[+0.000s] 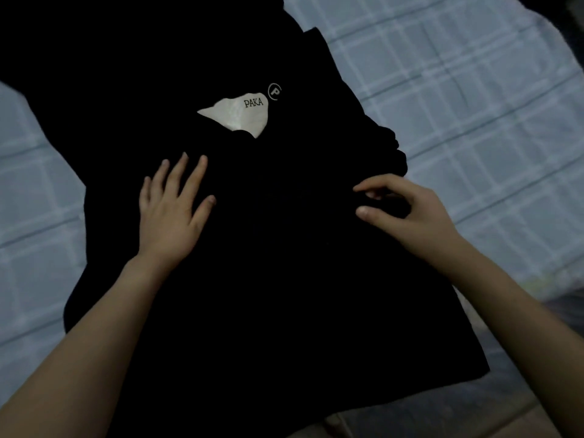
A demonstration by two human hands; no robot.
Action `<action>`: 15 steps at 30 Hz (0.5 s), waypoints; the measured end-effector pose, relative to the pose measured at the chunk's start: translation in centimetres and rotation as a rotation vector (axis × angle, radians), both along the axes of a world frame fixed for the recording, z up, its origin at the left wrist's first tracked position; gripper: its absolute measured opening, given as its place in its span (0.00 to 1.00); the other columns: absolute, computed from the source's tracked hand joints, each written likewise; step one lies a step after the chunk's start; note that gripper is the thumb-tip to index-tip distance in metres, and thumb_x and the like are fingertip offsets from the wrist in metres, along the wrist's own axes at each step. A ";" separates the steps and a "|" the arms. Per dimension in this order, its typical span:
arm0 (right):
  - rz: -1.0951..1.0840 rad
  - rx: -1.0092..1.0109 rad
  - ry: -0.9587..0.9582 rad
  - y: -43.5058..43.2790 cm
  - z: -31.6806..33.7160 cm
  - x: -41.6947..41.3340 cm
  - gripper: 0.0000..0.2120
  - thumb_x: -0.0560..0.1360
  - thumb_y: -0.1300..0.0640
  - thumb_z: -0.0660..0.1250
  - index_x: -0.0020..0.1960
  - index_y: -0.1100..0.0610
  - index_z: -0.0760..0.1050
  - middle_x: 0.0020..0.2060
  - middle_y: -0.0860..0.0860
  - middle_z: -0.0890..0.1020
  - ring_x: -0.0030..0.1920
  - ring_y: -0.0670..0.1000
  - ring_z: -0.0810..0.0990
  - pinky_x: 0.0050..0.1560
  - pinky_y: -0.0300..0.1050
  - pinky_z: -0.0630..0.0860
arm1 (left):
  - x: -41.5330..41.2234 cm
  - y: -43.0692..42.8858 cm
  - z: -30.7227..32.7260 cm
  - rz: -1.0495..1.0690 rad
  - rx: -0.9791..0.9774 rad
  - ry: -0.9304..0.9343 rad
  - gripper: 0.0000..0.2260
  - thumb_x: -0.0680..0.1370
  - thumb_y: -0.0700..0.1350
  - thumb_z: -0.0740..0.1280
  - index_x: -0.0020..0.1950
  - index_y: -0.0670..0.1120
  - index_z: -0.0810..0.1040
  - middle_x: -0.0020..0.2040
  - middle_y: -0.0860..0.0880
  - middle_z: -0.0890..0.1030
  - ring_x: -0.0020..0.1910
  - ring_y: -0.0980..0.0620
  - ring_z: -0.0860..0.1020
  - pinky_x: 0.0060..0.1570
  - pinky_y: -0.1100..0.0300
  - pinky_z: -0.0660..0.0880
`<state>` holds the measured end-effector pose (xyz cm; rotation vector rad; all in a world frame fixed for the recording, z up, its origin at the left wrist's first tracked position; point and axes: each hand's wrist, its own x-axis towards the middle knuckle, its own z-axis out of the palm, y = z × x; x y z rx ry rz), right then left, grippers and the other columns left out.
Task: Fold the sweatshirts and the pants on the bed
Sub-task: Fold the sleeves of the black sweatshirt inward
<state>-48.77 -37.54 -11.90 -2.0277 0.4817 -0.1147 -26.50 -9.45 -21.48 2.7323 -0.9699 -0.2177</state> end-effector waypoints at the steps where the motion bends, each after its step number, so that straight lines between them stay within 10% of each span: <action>1: -0.044 0.064 -0.020 -0.3 0.4 -0.3 0.11 0.74 0.63 0.73 0.55 0.57 0.80 0.45 0.44 0.80 0.49 0.44 0.78 0.54 0.36 0.72 | 0.0 0.0 -0.1 0.003 -0.004 -0.002 0.28 0.79 0.62 0.49 0.79 0.58 0.53 0.79 0.46 0.59 0.78 0.42 0.54 0.75 0.42 0.48; 7: 0.182 0.216 0.435 -2.9 3.5 -2.1 0.18 0.76 0.46 0.66 0.45 0.61 0.84 0.39 0.58 0.84 0.43 0.59 0.82 0.49 0.51 0.76 | 0.1 -0.1 -0.4 0.010 -0.002 -0.004 0.28 0.79 0.61 0.50 0.79 0.58 0.53 0.79 0.46 0.60 0.78 0.41 0.54 0.74 0.41 0.49; 15: 0.151 -0.708 0.190 4.9 1.1 9.4 0.20 0.80 0.46 0.60 0.69 0.53 0.72 0.57 0.55 0.76 0.55 0.58 0.75 0.50 0.52 0.72 | 0.3 0.1 1.6 -0.035 -0.050 0.117 0.30 0.80 0.56 0.59 0.80 0.58 0.49 0.80 0.49 0.57 0.79 0.45 0.51 0.76 0.45 0.47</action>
